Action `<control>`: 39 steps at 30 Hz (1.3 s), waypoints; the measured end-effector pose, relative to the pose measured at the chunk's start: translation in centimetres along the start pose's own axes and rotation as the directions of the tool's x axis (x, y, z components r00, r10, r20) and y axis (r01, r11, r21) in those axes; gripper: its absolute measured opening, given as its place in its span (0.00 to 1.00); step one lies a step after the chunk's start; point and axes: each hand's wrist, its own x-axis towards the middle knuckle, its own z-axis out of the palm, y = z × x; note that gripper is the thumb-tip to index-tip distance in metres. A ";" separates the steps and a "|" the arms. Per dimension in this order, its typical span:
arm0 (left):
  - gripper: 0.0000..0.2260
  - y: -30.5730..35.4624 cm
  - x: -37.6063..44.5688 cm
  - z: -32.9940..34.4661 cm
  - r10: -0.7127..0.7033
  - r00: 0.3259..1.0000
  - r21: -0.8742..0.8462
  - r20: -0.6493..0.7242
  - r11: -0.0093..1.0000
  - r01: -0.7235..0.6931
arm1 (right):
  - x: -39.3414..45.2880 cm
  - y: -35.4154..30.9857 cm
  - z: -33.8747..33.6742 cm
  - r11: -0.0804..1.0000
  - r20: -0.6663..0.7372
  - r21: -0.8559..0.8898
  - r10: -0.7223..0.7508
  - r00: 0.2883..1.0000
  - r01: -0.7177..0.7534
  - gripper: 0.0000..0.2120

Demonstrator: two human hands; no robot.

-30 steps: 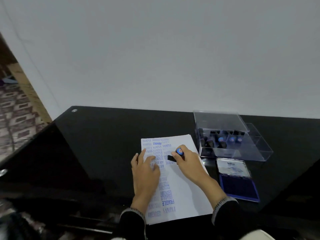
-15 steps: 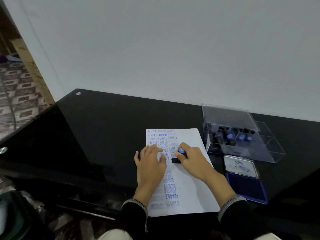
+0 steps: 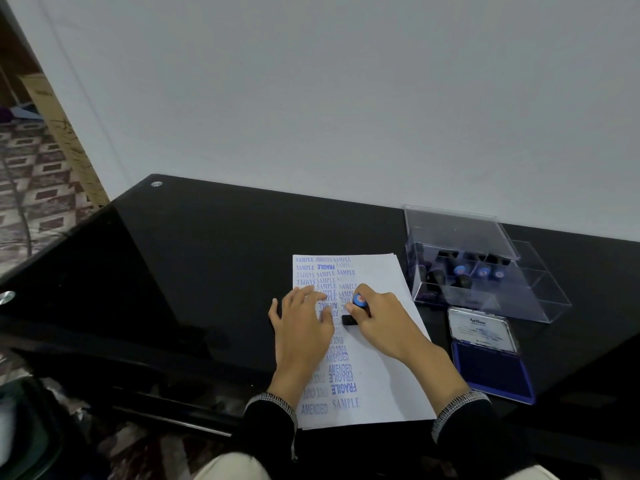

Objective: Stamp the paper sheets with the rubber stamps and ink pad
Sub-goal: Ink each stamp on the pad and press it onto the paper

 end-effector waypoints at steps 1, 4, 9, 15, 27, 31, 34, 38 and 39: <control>0.13 0.0 0.0 0.0 0.002 1.000 -0.002 -0.003 1.000 -0.002 | 0.0 0.0 0.0 1.000 -0.002 -0.003 0.000 1.000 0.000 0.06; 0.12 0.0 0.0 0.1 0.005 1.000 -0.015 -0.018 1.000 -0.006 | 0.0 0.2 0.3 1.000 -0.009 -0.016 0.004 1.000 -0.005 0.07; 0.13 -0.1 0.0 0.1 0.003 1.000 0.004 -0.003 1.000 -0.003 | 0.0 0.8 0.9 1.000 -0.024 -0.017 0.017 1.000 -0.017 0.07; 0.12 0.0 0.0 0.1 0.010 1.000 -0.011 -0.006 1.000 -0.010 | -0.4 0.8 1.2 0.999 -0.050 0.032 0.004 0.999 -0.002 0.06; 0.21 -0.5 0.6 -0.3 -0.047 0.999 -0.029 -0.007 0.999 0.046 | -0.2 0.7 1.5 0.986 -0.029 0.165 0.010 1.000 -0.005 0.04; 0.23 -1.4 1.3 -1.5 0.053 0.998 0.087 0.033 0.995 -0.056 | -0.6 0.7 1.7 0.985 -0.055 0.174 -0.015 0.998 0.024 0.06; 0.28 -2.4 1.5 -2.0 0.017 0.997 0.174 0.079 0.984 -0.030 | -1.0 0.7 2.0 0.981 -0.084 0.188 -0.029 0.996 0.044 0.07; 0.38 -3.3 1.3 -2.2 -0.087 0.990 0.213 0.115 0.975 0.061 | -1.0 0.7 2.1 0.981 -0.087 0.187 -0.035 0.996 0.051 0.06; 0.38 -3.4 1.3 -2.2 -0.090 0.988 0.198 0.126 0.978 0.064 | -0.9 0.7 2.0 0.981 -0.084 0.187 -0.034 0.996 0.049 0.07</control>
